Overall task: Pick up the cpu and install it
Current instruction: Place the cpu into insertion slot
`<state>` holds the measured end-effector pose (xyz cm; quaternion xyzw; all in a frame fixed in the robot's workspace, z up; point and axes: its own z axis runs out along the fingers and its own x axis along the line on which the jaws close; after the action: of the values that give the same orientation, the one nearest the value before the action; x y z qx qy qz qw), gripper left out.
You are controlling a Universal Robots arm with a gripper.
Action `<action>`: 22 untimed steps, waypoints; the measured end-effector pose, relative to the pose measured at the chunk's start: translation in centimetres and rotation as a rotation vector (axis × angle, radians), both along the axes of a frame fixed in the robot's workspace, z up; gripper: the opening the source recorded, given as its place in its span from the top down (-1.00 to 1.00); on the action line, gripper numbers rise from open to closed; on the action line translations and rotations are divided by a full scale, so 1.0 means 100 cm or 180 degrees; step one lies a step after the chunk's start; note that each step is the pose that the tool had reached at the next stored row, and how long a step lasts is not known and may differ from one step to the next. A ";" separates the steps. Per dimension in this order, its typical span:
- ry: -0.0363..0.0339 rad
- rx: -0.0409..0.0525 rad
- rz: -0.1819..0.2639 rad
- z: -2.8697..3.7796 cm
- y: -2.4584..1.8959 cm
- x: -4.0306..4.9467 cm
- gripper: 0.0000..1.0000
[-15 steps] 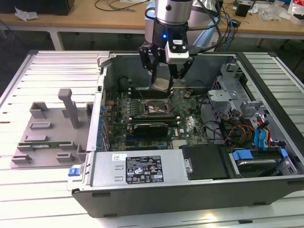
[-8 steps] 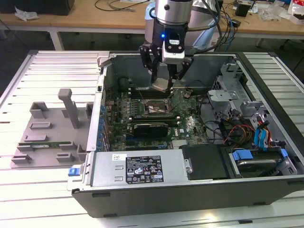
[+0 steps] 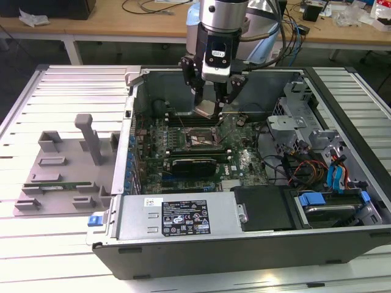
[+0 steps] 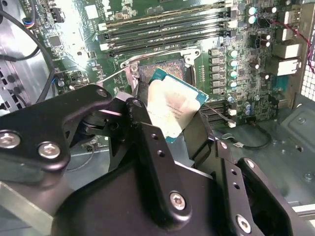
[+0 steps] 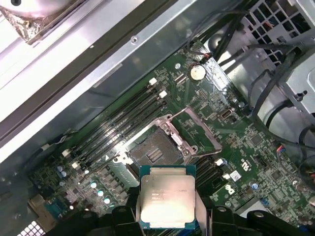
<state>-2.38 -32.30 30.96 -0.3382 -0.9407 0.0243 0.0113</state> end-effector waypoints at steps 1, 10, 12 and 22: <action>0.0000 0.0000 -0.0017 0.0000 0.0000 0.0000 -0.07; 0.0000 -0.0001 -0.0431 -0.0002 0.0000 0.0000 -0.07; 0.0000 -0.0001 -0.0475 -0.0003 0.0000 0.0000 -0.07; 0.0000 -0.0001 -0.0808 -0.0005 0.0000 0.0000 -0.07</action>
<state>-2.38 -32.30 30.92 -0.4546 -0.8903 0.0229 0.0142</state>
